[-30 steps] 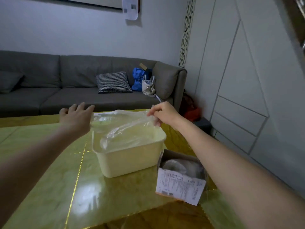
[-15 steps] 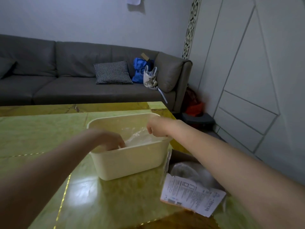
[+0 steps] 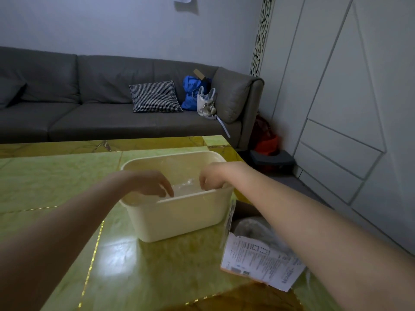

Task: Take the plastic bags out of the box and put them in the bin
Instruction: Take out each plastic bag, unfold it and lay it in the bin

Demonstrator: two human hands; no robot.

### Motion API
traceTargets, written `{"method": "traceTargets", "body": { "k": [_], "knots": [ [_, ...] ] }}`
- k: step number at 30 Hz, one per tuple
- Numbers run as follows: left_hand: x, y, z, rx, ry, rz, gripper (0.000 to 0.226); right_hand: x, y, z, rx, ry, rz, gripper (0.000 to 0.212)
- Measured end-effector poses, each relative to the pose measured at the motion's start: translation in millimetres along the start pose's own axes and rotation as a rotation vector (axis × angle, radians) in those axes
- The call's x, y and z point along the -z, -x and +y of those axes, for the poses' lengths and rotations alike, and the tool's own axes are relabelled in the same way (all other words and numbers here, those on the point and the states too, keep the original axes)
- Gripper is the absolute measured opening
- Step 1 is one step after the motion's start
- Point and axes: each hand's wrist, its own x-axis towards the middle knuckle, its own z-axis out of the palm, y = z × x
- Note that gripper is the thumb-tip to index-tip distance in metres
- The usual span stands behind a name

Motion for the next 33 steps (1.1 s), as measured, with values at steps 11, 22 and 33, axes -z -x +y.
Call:
{"method": "traceTargets", "body": {
  "k": [11,22,33],
  "knots": [
    [8.4,42.9,102.9,-0.333,0.246,0.534,0.018,-5.0,147.6,33.4,-0.102,-0.356,0.226,0.017],
    [-35.3,39.4,148.8,-0.326,-0.027,0.251,0.032,-57.1,153.9,19.7,-0.189,-0.143,0.326,0.011],
    [-46.7,30.9,144.6,-0.287,-0.006,0.438,0.017,-29.7,157.6,40.5,-0.054,-0.577,0.365,0.024]
  ]
}}
